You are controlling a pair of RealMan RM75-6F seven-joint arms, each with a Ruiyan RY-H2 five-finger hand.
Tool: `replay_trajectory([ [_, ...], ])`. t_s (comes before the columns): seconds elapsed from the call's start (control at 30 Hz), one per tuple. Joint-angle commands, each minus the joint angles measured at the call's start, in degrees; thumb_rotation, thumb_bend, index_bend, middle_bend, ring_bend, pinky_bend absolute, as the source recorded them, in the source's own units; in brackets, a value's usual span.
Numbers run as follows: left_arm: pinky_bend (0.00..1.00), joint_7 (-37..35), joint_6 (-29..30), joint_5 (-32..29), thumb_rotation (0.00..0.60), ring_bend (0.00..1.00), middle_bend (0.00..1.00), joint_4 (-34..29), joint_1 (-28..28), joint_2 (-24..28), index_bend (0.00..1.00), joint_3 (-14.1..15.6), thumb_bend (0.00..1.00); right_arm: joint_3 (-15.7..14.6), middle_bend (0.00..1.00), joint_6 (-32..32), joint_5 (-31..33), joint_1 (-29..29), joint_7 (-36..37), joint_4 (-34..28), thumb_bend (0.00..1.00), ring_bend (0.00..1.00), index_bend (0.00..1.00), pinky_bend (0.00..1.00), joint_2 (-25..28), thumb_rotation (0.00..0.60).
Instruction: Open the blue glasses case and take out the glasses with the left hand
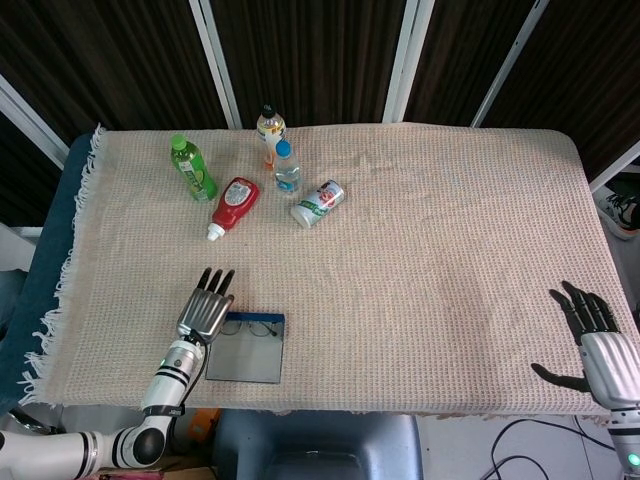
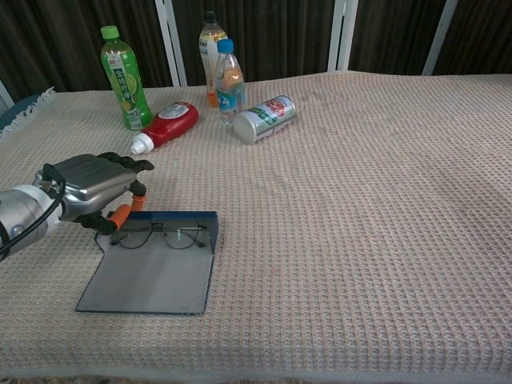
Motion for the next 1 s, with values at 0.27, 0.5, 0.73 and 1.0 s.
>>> replay_trajectory([
  [0.27, 0.0, -5.1, 2.6, 5.3, 0.6, 0.0, 0.0, -1.6, -0.3, 1.1, 0.33, 0.4, 0.58, -0.2, 0.0, 0.1, -0.3, 0.0, 0.1, -0.2, 0.18, 0.0, 0.0, 0.0, 0.1, 0.6],
  [0.5, 0.0, -25.0, 1.9, 18.7, 0.6, 0.0, 0.0, -4.0, 1.6, 3.8, 0.36, 1.3, 0.52, -0.3, 0.0, -0.2, -0.4, 0.1, 0.4, -0.1, 0.18, 0.0, 0.0, 0.0, 0.2, 0.6],
  [0.73, 0.0, -25.3, -0.4, 19.2, 0.6, 0.0, 0.0, -4.5, 0.7, 4.4, 0.32, 2.0, 0.44, -0.6, 0.0, -0.4, -0.9, 0.2, 0.5, -0.1, 0.18, 0.0, 0.0, 0.0, 0.3, 0.6],
  [1.0, 0.0, -18.4, -3.0, 12.7, 0.6, 0.0, 0.0, -1.0, -1.0, 0.5, 0.25, 2.2, 0.41, -0.9, 0.0, -0.5, -1.4, 0.3, 0.6, 0.0, 0.18, 0.0, 0.0, 0.0, 0.4, 0.6],
])
